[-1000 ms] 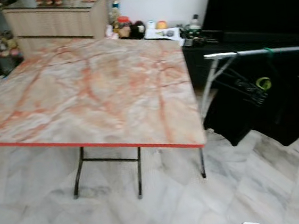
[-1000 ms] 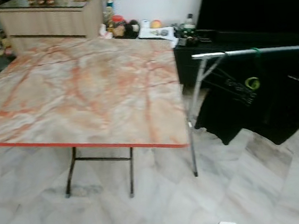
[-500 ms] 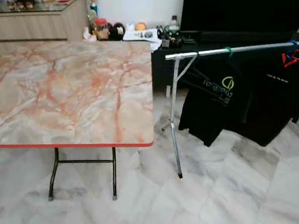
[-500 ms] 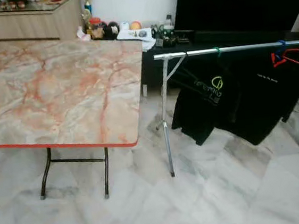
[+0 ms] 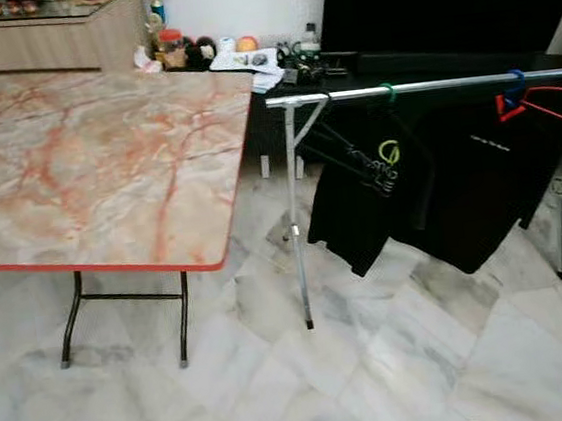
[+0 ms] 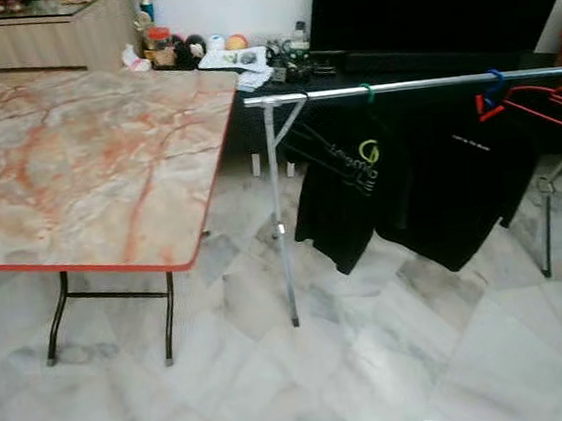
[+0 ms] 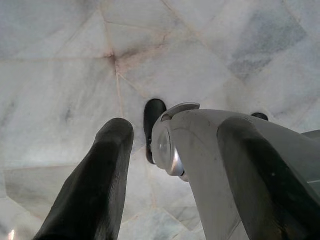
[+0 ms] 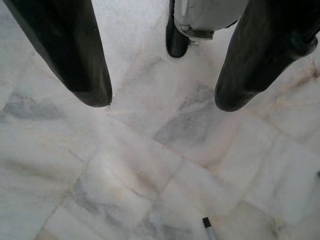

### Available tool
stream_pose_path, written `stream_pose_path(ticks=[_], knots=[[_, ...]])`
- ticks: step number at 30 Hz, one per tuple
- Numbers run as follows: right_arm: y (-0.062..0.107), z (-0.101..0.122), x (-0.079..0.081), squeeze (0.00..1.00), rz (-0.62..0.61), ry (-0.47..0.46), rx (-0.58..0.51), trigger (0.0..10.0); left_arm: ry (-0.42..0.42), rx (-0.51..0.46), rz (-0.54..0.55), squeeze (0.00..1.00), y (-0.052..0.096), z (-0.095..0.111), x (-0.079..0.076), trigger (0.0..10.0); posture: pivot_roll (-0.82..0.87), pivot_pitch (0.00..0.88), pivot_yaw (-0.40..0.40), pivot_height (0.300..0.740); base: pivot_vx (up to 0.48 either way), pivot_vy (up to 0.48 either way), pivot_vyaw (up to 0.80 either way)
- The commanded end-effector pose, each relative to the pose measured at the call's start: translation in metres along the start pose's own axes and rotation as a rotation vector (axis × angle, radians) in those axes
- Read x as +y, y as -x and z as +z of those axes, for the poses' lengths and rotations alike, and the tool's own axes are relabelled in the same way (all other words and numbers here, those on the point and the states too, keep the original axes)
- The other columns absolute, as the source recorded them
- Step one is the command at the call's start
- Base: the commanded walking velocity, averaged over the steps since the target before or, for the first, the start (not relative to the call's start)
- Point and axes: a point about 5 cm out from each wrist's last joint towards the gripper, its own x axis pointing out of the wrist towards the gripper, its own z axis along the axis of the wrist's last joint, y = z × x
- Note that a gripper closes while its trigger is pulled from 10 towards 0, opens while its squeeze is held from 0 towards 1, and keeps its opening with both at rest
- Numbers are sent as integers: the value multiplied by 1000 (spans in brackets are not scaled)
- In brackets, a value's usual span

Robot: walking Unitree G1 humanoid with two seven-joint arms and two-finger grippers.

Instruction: Hang hanger

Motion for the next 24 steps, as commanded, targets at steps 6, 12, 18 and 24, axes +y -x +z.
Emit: stream_pose_path(ticks=[6, 12, 18, 24], knots=[[-1, 1, 2, 0, 0, -7, 4, 10000, -12, 18, -29, 0, 1, -6, -6, 10000, 109, 63, -80, 740, 0, -162, 0], [-1, 2, 0, 0, -5, -9, 3, 10000, -10, 5, -33, 0, 0, -2, -4, 10000, 109, 63, -82, 740, 0, -368, 0], [-1, 5, -2, 0, -12, -14, -2, 10000, -17, -7, -45, 0, -2, 2, -9, 10000, 95, 62, -78, 740, 0, -369, 0], [-2, 6, -4, 0, -14, -15, -3, 10000, -18, -21, -58, 0, -3, 7, -14, 10000, 94, 67, -78, 740, 0, -368, 0]])
